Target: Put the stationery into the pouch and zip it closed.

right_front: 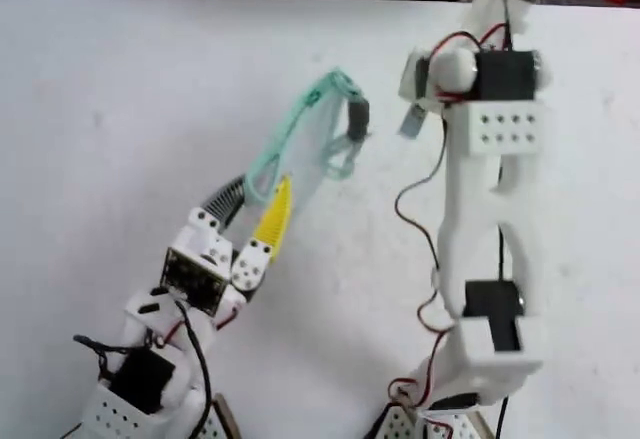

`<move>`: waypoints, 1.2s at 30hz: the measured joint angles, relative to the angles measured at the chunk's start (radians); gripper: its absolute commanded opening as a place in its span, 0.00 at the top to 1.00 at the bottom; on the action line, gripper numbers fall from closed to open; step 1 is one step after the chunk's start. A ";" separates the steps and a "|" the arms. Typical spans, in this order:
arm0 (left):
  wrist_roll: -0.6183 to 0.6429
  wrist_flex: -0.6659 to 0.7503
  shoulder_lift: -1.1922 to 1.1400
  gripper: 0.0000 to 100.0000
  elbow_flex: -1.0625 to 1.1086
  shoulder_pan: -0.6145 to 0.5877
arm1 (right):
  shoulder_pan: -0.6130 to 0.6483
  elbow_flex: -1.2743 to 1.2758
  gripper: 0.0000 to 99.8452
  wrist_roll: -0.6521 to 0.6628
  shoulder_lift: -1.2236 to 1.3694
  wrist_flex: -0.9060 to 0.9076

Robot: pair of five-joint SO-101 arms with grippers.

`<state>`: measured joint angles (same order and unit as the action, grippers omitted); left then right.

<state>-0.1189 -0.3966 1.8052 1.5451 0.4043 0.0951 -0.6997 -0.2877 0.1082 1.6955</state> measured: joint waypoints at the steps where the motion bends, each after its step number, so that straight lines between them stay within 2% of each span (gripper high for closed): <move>1: 0.000 -0.014 0.000 0.84 0.000 0.000 | 0.000 0.000 0.98 0.008 -0.038 0.000; 9: -0.002 -0.124 0.015 0.81 -0.002 0.003 | 0.037 0.000 0.98 0.092 -0.285 -0.014; 13: -0.002 -0.141 0.020 0.80 -0.003 0.003 | 0.170 0.000 0.98 0.153 -0.408 -0.034; 16: -0.002 -0.184 0.020 0.80 -0.020 0.003 | 0.327 0.000 0.98 0.212 -0.499 -0.051; 20: -0.002 -0.224 0.018 0.80 -0.029 0.003 | 0.479 0.031 0.98 0.232 -0.594 -0.086; 25: -0.002 -0.226 0.012 0.84 -0.029 -0.006 | 0.480 0.212 0.98 0.239 -0.661 -0.247; 36: 0.000 -0.213 0.006 0.84 -0.029 -0.057 | 0.583 0.844 0.98 0.311 -0.887 -0.686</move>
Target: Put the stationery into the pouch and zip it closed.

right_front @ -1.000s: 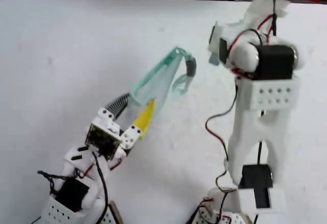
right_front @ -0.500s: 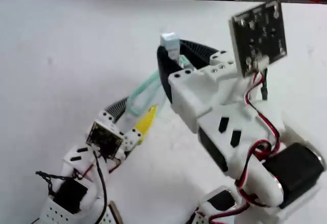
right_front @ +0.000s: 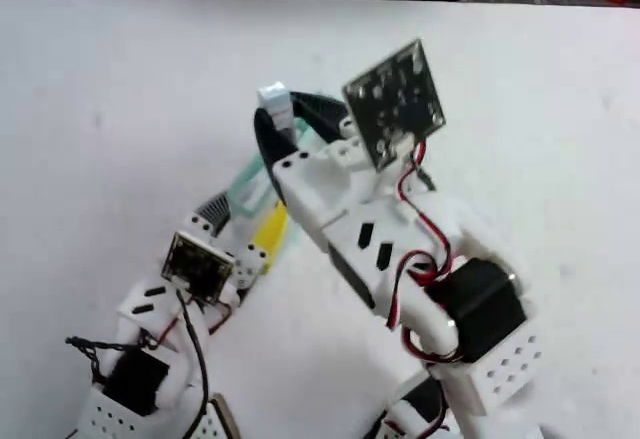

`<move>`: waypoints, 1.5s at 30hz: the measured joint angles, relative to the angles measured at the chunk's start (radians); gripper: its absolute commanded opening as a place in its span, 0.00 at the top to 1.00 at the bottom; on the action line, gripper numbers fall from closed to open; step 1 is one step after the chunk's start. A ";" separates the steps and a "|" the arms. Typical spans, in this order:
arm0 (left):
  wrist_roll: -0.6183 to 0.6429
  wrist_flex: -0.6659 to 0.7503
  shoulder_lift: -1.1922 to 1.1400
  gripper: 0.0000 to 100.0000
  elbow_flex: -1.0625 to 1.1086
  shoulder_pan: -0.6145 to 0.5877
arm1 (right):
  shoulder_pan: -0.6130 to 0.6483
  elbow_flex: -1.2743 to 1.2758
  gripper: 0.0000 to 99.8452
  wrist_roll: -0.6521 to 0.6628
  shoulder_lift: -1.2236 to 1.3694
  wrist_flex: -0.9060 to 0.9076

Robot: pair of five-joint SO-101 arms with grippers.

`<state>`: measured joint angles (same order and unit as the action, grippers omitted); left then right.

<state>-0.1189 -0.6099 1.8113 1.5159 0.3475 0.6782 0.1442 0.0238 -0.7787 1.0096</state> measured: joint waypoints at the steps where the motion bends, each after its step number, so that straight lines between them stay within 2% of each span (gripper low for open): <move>1: 0.000 0.000 0.000 0.84 0.000 0.000 | 0.000 0.049 0.98 0.005 -0.017 -0.046; 4: 0.000 0.000 0.000 0.83 0.000 0.000 | 0.009 0.158 0.98 0.043 -0.041 -0.130; 9: 0.003 0.000 0.002 0.76 0.000 0.000 | 0.028 0.255 0.98 0.060 -0.077 -0.172; 13: 0.078 0.000 0.002 0.76 0.000 -0.015 | 0.031 0.334 0.98 0.063 -0.086 -0.253; 17: 0.086 0.000 0.002 0.76 0.000 -0.038 | 0.031 0.400 0.98 0.066 -0.086 -0.379; 21: 0.092 0.000 0.002 0.78 0.000 -0.060 | 0.023 0.451 0.98 0.066 -0.086 -0.423; 30: 0.092 0.000 0.002 0.78 0.000 -0.075 | -0.026 0.516 0.98 0.121 -0.133 -0.376; 36: 0.092 0.000 0.002 0.78 0.000 -0.075 | 0.051 0.525 0.76 0.129 -0.256 -0.333; 45: 0.092 0.000 0.002 0.78 0.000 -0.081 | 0.074 0.500 0.75 0.129 -0.270 -0.233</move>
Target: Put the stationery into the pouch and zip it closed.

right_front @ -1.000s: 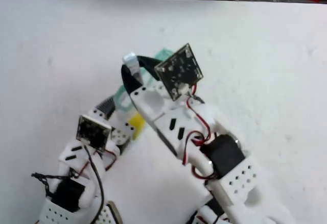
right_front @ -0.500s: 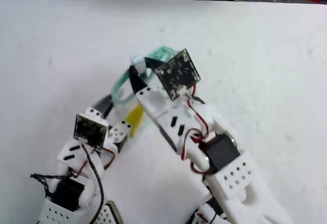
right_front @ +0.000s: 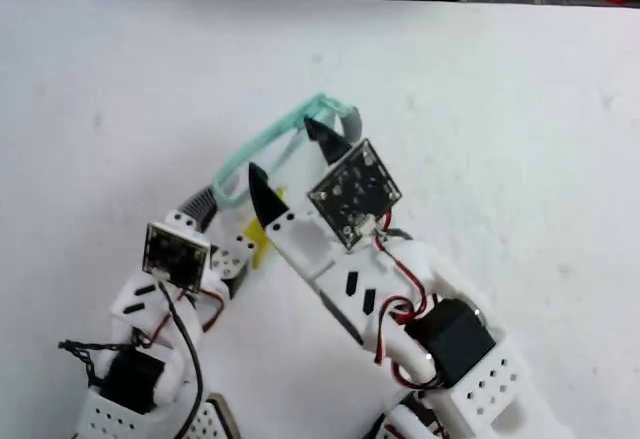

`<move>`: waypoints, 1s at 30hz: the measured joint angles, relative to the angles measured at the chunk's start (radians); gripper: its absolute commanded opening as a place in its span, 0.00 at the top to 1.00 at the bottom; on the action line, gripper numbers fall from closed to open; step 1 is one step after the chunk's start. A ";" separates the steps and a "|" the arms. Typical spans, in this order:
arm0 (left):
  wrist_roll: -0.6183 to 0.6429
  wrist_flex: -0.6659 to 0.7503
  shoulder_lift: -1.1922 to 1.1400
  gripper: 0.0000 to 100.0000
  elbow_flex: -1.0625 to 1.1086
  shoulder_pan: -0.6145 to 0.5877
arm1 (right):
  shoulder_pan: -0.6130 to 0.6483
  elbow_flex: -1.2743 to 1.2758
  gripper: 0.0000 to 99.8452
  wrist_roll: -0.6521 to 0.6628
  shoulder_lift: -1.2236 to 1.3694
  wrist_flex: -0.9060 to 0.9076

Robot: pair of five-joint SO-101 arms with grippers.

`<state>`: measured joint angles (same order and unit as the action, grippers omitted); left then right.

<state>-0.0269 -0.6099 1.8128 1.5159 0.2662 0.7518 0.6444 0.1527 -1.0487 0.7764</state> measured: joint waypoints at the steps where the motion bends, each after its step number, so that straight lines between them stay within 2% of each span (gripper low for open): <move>1: 0.000 0.000 0.000 0.78 0.000 0.000 | -0.009 -0.011 0.75 0.000 0.000 0.003; 3: 0.000 0.000 0.000 0.79 0.000 0.000 | -0.038 -0.051 0.76 0.000 0.000 0.028; 6: 0.000 0.000 0.000 0.87 0.000 0.000 | -0.066 -0.149 0.78 -0.009 0.000 0.098; 10: 0.002 0.000 0.000 0.92 0.000 0.009 | -0.068 -0.301 0.76 -0.101 0.052 0.199; 12: 0.003 0.000 0.000 0.93 0.000 0.046 | -0.068 -0.382 0.74 -0.167 0.141 0.252; 18: -0.118 0.000 0.015 0.98 0.017 0.181 | -0.072 -0.672 0.70 -0.485 0.417 0.525; 20: -0.140 0.000 0.014 0.98 0.017 0.206 | -0.072 -0.778 0.70 -0.539 0.502 0.624; 25: -0.146 0.000 0.012 0.97 0.017 0.213 | -0.074 -0.957 0.70 -0.563 0.692 0.815; 30: -0.149 0.000 0.012 0.97 0.017 0.213 | -0.074 -1.002 0.70 -0.563 0.825 0.881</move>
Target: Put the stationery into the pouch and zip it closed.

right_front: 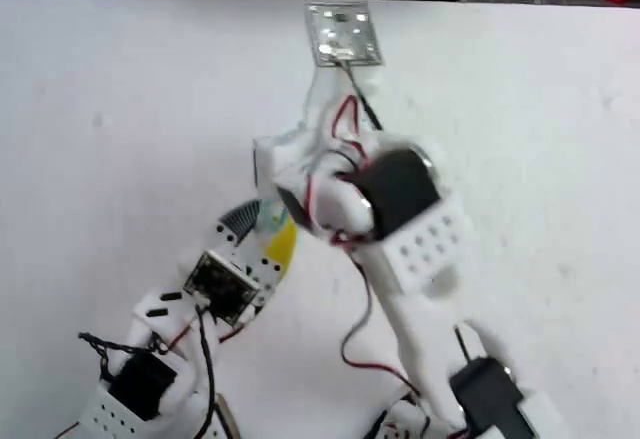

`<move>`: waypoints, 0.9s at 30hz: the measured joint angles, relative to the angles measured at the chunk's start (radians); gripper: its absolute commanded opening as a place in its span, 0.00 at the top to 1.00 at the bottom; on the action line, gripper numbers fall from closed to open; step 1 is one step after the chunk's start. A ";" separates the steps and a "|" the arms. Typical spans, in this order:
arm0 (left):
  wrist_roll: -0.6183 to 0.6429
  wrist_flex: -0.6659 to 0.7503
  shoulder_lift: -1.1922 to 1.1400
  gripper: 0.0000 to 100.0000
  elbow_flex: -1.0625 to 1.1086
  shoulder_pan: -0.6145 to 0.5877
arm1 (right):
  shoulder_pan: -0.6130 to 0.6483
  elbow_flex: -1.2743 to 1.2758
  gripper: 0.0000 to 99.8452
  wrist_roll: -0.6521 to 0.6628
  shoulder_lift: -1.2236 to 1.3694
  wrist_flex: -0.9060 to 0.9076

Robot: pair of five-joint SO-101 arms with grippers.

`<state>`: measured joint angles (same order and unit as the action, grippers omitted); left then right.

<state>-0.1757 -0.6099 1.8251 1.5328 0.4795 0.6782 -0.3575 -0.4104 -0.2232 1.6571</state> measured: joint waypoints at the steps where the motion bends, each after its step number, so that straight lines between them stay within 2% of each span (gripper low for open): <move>1: -0.003 0.000 0.000 0.97 0.000 0.000 | 0.000 -0.003 0.70 0.000 0.017 0.009; 4: -0.003 0.000 0.000 0.94 0.000 0.000 | -0.025 -0.005 0.79 0.000 0.041 0.017; 7: -0.003 0.000 0.000 0.80 0.000 0.000 | -0.066 -0.008 0.99 0.077 0.057 0.017; 8: -0.003 0.000 0.000 0.77 0.000 0.000 | -0.077 -0.008 0.98 0.124 0.066 0.017; 10: -0.002 -0.023 0.002 0.77 -0.012 -0.002 | -0.087 -0.008 0.95 0.235 0.084 0.017; 12: 0.003 -0.087 0.002 0.76 -0.048 0.002 | -0.091 -0.017 0.99 0.313 0.107 0.017; 17: 0.037 -0.261 -0.009 0.75 -0.172 0.002 | -0.121 -0.034 0.98 0.347 0.132 0.003; 20: 0.038 -0.324 -0.008 0.75 -0.226 0.002 | -0.133 -0.084 0.98 0.434 0.138 -0.003; 23: 0.038 -0.353 0.003 0.75 -0.265 -0.023 | -0.132 -0.190 0.98 0.638 0.138 0.009; 27: 0.038 -0.339 0.003 0.75 -0.281 -0.137 | -0.109 -0.305 0.98 0.987 0.137 0.040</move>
<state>-0.1373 -0.9490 1.8282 1.2520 0.3429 0.5692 -0.6628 0.5762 -0.0867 1.6970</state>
